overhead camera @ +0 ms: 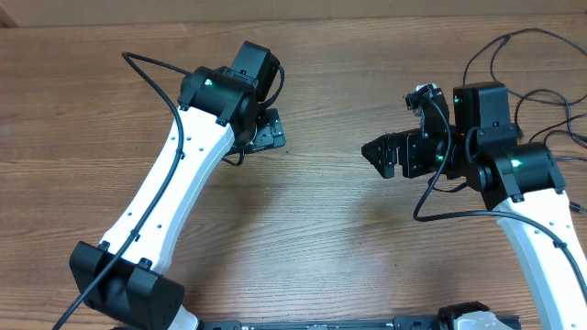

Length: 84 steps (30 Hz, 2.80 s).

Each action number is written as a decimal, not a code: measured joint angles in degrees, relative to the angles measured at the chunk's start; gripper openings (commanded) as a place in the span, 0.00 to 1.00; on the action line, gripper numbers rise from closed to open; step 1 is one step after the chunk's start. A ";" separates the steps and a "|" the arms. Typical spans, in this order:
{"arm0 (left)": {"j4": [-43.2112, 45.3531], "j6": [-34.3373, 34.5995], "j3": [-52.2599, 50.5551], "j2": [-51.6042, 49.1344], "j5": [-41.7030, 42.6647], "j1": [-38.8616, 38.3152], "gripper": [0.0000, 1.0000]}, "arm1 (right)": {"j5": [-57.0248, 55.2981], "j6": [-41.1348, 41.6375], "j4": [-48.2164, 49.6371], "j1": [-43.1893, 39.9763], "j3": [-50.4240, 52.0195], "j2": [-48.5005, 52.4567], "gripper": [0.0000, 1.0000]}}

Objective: Untangle cables

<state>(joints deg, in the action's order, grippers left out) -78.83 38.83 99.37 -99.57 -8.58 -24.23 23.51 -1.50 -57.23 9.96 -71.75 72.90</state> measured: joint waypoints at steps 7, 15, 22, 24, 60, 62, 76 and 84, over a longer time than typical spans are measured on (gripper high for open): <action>-0.02 0.00 0.00 0.00 0.00 0.00 1.00 | 0.02 -0.02 0.00 0.00 0.00 0.00 1.00; 0.00 0.00 0.00 0.00 0.00 0.00 1.00 | 0.00 0.00 0.00 0.00 0.00 0.00 1.00; 0.00 0.00 0.00 0.00 0.00 0.00 1.00 | 0.04 -0.02 0.00 0.00 0.00 0.00 1.00; 0.02 0.00 0.00 0.00 0.00 0.00 1.00 | 0.00 -0.02 0.00 0.00 0.00 0.00 1.00; -0.17 0.00 -0.09 23.39 -0.57 -0.55 1.00 | 0.00 0.00 -0.02 0.00 0.00 0.00 1.00; 1.53 0.00 -0.87 26.14 -1.36 -0.55 1.00 | 0.00 0.00 -0.02 0.00 0.00 0.00 1.00; 39.23 -0.04 -48.74 62.58 -3.17 5.25 1.00 | 0.00 -0.02 -0.04 0.00 0.00 0.02 1.00; 60.70 -8.59 -69.00 82.03 4.28 16.06 1.00 | 0.02 -0.04 -0.09 0.00 0.00 0.02 1.00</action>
<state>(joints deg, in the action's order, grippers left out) -18.13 30.24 30.37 -17.54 -4.29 -8.16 23.53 -1.54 -57.32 9.96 -71.75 72.93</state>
